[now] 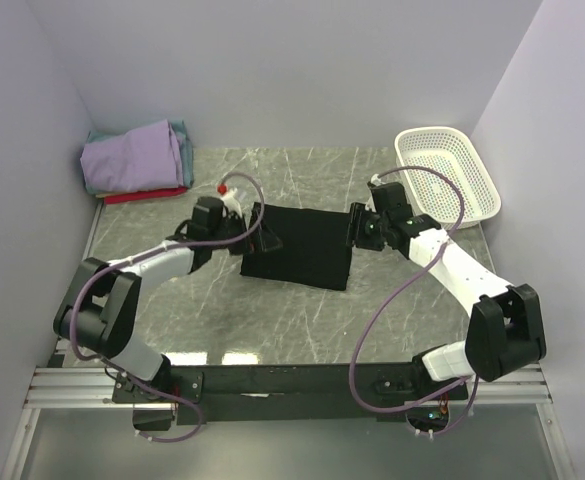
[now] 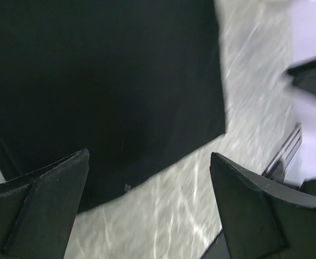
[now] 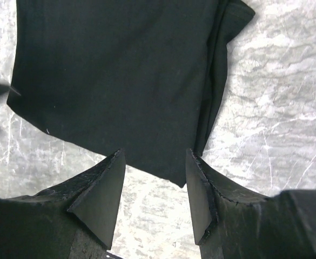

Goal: Fold and stack the t-shirts

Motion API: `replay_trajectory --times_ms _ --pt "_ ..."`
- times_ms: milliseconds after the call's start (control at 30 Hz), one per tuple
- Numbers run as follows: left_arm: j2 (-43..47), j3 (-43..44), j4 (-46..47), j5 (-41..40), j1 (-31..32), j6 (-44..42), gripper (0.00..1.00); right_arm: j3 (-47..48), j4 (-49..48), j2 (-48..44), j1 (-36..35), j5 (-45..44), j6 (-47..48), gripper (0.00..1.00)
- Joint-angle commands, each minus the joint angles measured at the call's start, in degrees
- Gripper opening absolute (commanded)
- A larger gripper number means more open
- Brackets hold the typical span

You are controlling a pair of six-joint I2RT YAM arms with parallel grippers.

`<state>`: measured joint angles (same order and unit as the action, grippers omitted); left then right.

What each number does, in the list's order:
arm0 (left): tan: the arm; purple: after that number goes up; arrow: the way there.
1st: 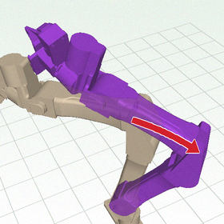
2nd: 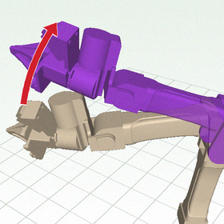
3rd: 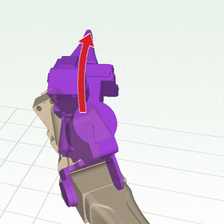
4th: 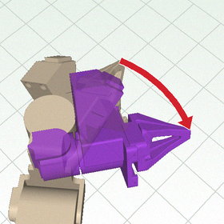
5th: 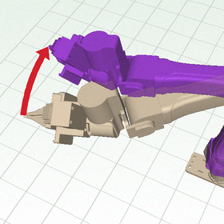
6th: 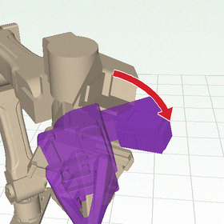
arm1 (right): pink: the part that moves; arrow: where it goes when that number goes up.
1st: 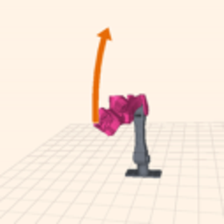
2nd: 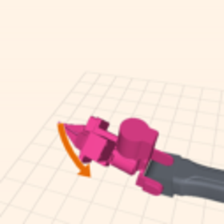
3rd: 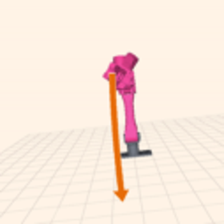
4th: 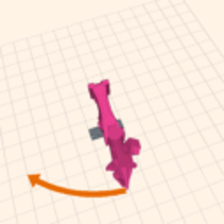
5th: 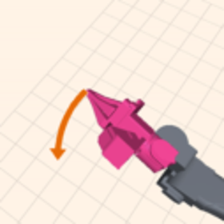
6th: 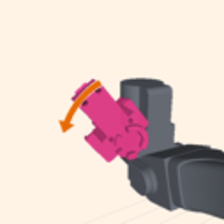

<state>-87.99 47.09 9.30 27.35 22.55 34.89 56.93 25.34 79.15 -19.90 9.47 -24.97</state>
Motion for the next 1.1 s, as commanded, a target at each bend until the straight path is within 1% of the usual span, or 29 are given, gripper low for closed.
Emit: replay_trajectory --times_ms 0,67,167,267,300,400,600,667,767,867,933,1067 --pt "-0.87 -4.45 5.38 -0.36 1.98 2.28 0.99 3.37 0.05 -0.23 -0.23 -1.13 1.42 0.56" --pt "-1.57 -5.86 6.43 -3.95 1.98 2.46 0.99 3.28 0.14 -0.75 -0.23 -1.04 1.50 0.56" --pt "-2.54 -6.57 6.26 -6.78 2.06 3.33 1.00 2.93 0.58 -1.46 -0.31 -1.65 1.59 0.56" --pt "-2.72 -6.05 3.54 -13.45 3.03 2.99 0.99 2.66 1.37 -1.90 -0.14 -2.44 1.77 0.56" --pt "-2.81 -5.35 1.36 -16.86 3.29 2.81 0.99 2.75 1.55 -2.07 -0.14 -2.53 1.86 0.56" --pt "-2.98 -4.03 -0.77 -20.13 3.82 2.11 0.99 2.49 1.64 -2.86 -0.14 -2.88 1.86 0.56" --pt "5.27 -2.97 -2.44 -23.04 4.44 0.97 0.99 1.87 0.94 -4.71 -0.05 -3.32 2.12 0.56" --pt "7.55 -0.35 -5.77 -25.15 4.44 0.53 0.99 1.70 0.85 -5.15 -0.05 -3.58 2.03 0.56" --pt "8.70 2.65 -11.38 -27.17 4.35 -0.88 0.99 1.00 0.76 -5.41 0.12 -3.59 2.30 0.56" --pt "8.01 6.51 -14.74 -29.28 4.35 -2.37 0.99 0.03 0.33 -6.11 0.04 -3.24 2.38 0.56" --pt "7.13 7.57 -15.80 -30.51 4.18 -3.08 1.00 -0.24 0.06 -6.47 0.21 -3.15 2.38 0.56" --pt "3.62 8.89 -16.77 -29.65 1.90 -4.39 0.99 1.16 1.10 -7.17 0.39 -2.79 2.73 0.56"
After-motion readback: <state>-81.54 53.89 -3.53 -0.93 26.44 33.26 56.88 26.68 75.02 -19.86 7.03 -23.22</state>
